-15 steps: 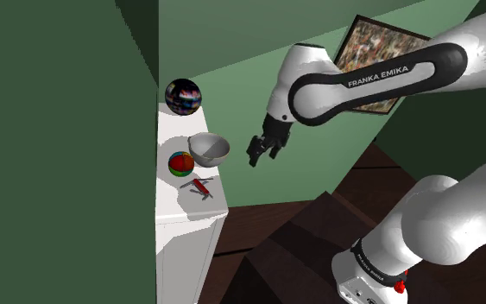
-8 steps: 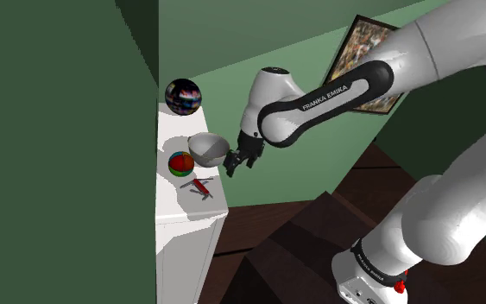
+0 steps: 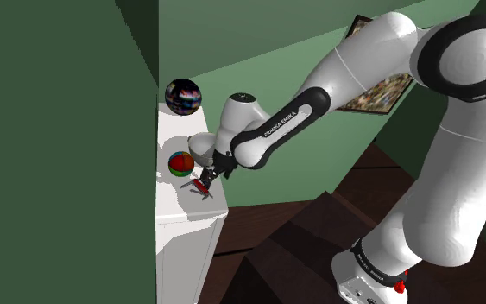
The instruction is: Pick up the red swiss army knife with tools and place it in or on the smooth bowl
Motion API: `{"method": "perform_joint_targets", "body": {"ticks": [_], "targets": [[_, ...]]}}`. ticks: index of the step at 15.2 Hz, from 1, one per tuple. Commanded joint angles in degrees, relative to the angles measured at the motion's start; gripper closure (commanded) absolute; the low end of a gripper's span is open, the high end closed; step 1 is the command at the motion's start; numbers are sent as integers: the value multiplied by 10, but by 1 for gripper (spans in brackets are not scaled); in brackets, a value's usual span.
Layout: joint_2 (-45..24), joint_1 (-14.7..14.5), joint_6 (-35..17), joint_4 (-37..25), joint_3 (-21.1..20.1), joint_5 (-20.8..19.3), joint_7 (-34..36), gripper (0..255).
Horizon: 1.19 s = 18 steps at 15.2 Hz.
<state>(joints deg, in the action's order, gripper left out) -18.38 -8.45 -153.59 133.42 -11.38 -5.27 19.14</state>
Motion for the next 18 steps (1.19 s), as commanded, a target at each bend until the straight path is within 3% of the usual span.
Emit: {"method": "perform_joint_targets", "body": {"ticks": [1,3,10,18], "targets": [[-44,-14,-15,-32,8,-20,14,0],[-90,-29,-28,-67,19,-36,24,0],[-144,-42,-65,-86,34,-49,34,0],[-149,-44,-68,-87,35,-50,34,0]]}}
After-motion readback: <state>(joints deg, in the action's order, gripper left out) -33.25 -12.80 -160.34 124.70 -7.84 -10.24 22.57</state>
